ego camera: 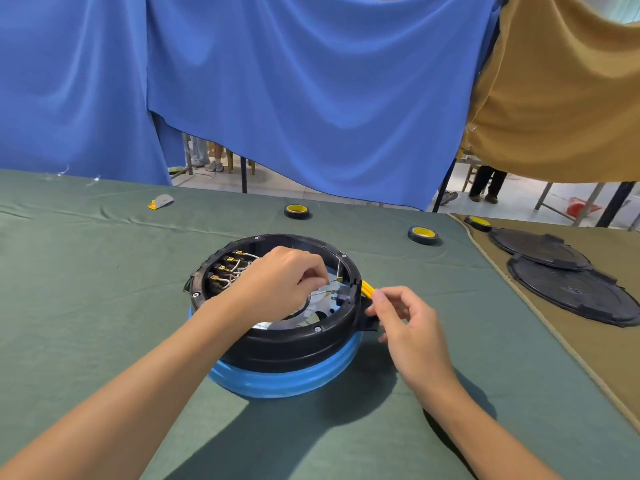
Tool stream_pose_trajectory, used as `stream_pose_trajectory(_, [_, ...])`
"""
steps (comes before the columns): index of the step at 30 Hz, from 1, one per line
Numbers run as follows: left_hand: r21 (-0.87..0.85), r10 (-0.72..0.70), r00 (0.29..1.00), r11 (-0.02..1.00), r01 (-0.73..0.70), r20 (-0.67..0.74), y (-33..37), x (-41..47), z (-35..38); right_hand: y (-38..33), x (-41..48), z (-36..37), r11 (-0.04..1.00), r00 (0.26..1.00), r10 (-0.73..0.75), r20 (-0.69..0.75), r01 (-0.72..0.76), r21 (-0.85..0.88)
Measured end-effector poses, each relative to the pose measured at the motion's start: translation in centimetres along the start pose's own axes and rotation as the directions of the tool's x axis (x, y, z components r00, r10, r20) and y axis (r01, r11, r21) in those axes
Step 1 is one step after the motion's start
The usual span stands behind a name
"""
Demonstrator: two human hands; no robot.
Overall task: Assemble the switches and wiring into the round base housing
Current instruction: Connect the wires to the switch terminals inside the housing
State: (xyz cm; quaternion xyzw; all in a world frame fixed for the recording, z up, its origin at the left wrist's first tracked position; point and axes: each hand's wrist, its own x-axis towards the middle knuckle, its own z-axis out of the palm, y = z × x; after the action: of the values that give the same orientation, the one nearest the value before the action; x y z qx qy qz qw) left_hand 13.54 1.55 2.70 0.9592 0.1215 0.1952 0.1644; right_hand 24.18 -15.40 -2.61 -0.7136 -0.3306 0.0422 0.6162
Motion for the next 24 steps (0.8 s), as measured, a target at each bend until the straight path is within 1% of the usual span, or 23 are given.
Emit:
stream_pose_trajectory(3, [-0.016,-0.016,0.999,1.0,0.017,0.041,0.3,0.0,0.1,-0.2,-0.3,0.4,0.998,1.0,-0.003,-0.011,0.003,-0.058])
stream_pose_trajectory(5, [-0.003,-0.025,0.997,1.0,0.025,0.073,0.5,0.1,0.3,-0.4,-0.2,0.9,0.993,1.0,0.03,0.001,-0.03,-0.116])
stream_pose_trajectory(6, [0.006,-0.031,0.996,1.0,0.03,0.083,0.6,0.0,0.3,-0.6,-0.2,1.2,0.991,0.998,0.057,0.031,-0.053,-0.124])
stream_pose_trajectory(7, [0.017,-0.039,0.995,0.999,0.038,0.087,0.7,0.0,0.4,-0.7,-0.2,1.5,0.991,0.993,0.094,0.075,-0.086,-0.1])
stream_pose_trajectory(9, [0.029,-0.065,0.995,0.998,0.063,0.074,0.9,-0.2,0.5,-1.0,0.0,1.8,0.988,0.974,0.147,0.174,-0.152,0.014])
stream_pose_trajectory(12, [0.02,-0.13,0.991,0.991,0.129,0.031,1.3,-0.8,0.9,-1.3,0.8,1.3,0.972,0.944,0.122,0.306,-0.176,0.157])
stream_pose_trajectory(16, [0.033,-0.217,0.973,0.975,0.22,-0.078,1.8,-1.0,0.8,-1.6,2.1,0.9,0.943,0.903,0.154,0.401,-0.256,0.213])
stream_pose_trajectory(18, [0.028,-0.246,0.965,0.968,0.249,-0.088,1.7,-0.8,0.0,-1.6,2.9,0.9,0.921,0.867,0.175,0.466,-0.312,0.235])
stream_pose_trajectory(21, [0.08,-0.223,0.974,0.971,0.226,-0.044,1.7,-0.4,-1.1,-1.7,4.3,1.1,0.884,0.838,0.232,0.493,-0.393,0.252])
stream_pose_trajectory(24, [0.115,-0.233,0.971,0.964,0.238,-0.057,1.6,-0.4,-1.2,-1.9,5.3,1.7,0.851,0.83,0.267,0.49,-0.441,0.284])
